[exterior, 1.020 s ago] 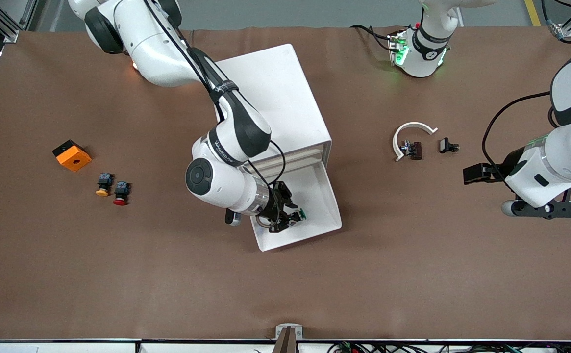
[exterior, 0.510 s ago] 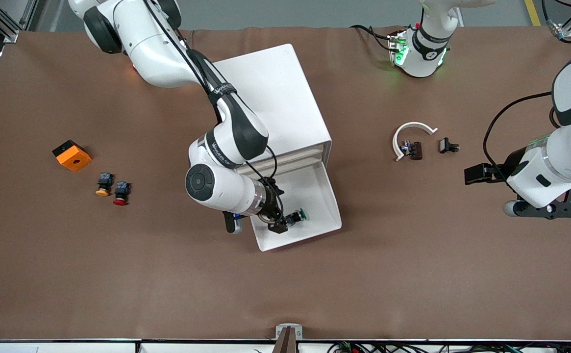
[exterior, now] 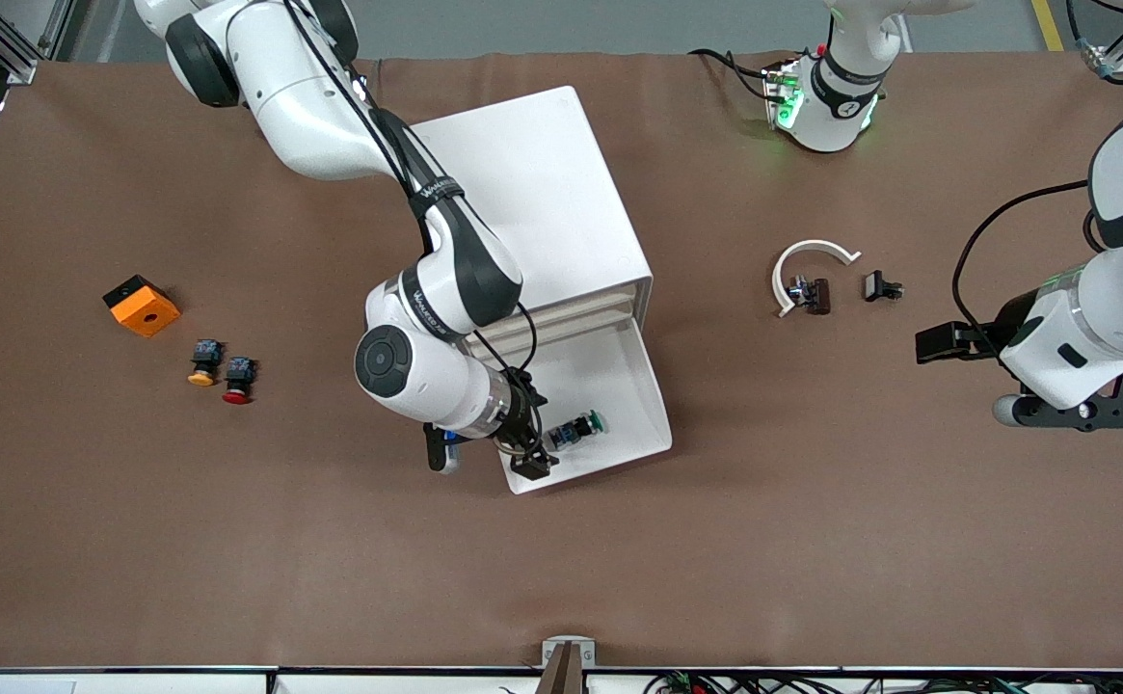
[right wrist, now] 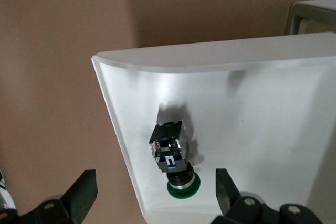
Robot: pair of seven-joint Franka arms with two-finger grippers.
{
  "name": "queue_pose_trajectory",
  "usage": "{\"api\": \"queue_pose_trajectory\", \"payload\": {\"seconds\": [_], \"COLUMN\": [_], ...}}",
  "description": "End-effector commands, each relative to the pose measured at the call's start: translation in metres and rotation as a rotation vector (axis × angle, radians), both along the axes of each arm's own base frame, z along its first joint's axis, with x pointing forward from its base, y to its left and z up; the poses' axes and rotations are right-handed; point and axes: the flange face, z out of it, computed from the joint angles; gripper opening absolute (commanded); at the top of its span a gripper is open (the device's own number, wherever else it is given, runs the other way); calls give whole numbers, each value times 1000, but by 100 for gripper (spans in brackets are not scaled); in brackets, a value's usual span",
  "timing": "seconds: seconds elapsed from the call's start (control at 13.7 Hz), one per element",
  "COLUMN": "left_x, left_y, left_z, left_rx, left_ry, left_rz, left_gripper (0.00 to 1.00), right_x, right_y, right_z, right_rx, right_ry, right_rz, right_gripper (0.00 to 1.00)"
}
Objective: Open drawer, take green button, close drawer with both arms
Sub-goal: 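Lift the green button with the right gripper while the left gripper returns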
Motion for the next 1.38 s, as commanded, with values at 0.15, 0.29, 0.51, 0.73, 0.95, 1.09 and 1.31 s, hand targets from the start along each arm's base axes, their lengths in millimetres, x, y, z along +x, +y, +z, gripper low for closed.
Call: {"api": "queue_pose_trajectory", "payload": {"seconds": [0.15, 0.29, 0.51, 0.73, 0.95, 1.09, 1.31], "left_x": [12, 29, 40, 45, 48, 47, 46], "left_y": [4, 3, -6, -12, -23, -23, -25], "left_z": [-15, -36, -49, -60, -65, -63, -63], "left_rx": [1, -14, -29, -31, -30, -29, -31], "left_ry": [-24, -66, -102, -114, -122, -124, -121], "left_rz": [13, 17, 12, 37, 66, 67, 77], "left_gripper": [100, 100, 100, 100, 100, 100, 100], "right_x": [-11, -12, -14, -15, -19, -21, -21], "right_y": [20, 21, 25, 29, 35, 37, 37], "right_z": [-18, -28, -30, -43, -55, -58, -60], "right_rx": [-24, -31, -29, -32, -35, -36, -37], "right_ry": [-7, -3, -14, -25, -31, -27, -26], "right_rz": [-11, -1, -1, -3, 0, 4, 6], "right_gripper": [100, 100, 100, 100, 100, 100, 19]}}
